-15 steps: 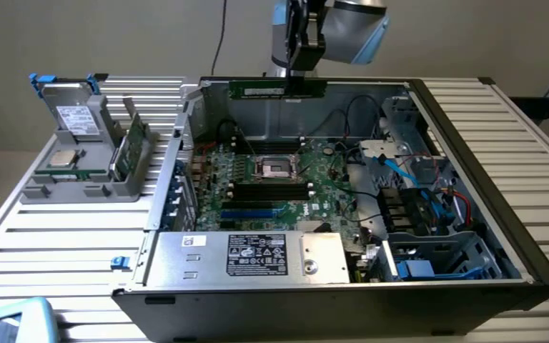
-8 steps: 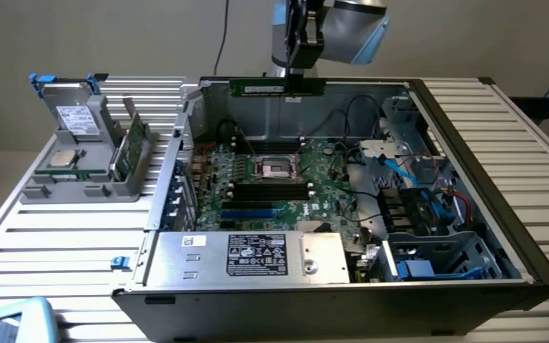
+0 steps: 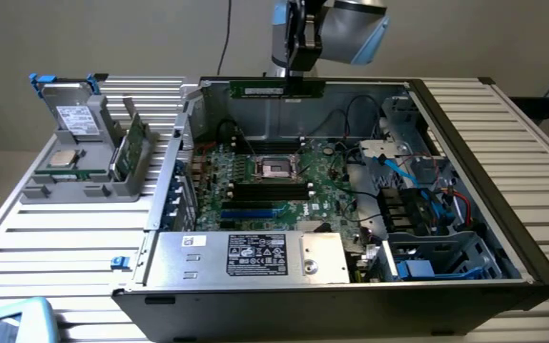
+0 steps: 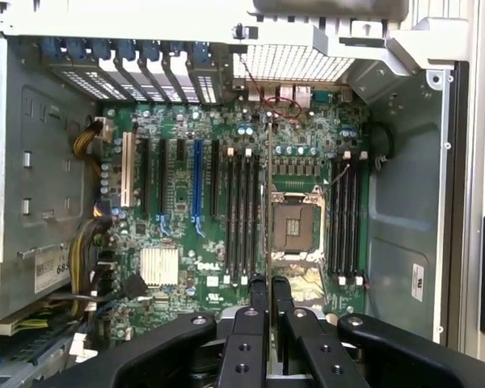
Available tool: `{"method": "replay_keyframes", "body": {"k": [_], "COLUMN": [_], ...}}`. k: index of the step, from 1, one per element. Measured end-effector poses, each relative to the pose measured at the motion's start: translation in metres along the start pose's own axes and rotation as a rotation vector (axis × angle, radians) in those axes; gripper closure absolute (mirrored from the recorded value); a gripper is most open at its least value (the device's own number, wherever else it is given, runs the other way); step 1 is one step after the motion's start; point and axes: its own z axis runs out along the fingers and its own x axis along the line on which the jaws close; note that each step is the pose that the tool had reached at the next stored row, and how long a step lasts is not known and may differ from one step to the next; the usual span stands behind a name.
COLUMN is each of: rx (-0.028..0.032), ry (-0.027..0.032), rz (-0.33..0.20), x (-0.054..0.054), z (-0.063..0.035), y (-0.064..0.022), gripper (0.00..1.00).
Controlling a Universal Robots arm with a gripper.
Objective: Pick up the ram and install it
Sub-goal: 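Pick up the ram and move it above insertion slot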
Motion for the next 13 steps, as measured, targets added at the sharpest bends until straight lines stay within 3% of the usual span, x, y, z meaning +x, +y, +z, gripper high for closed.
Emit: {"method": "replay_keyframes", "body": {"k": [2, 4, 13], "rx": [-0.0003, 0.0000, 0.0021], "ry": [0.0159, 0.0229, 0.0238], "rz": [0.001, 0.002, 0.002], "x": [-0.0028, -0.0048, -0.0059], "z": [0.0006, 0.0013, 0.0040], "y": [0.0000, 0.0008, 0.0028], "gripper": [0.86, 0.86, 0.86]}}
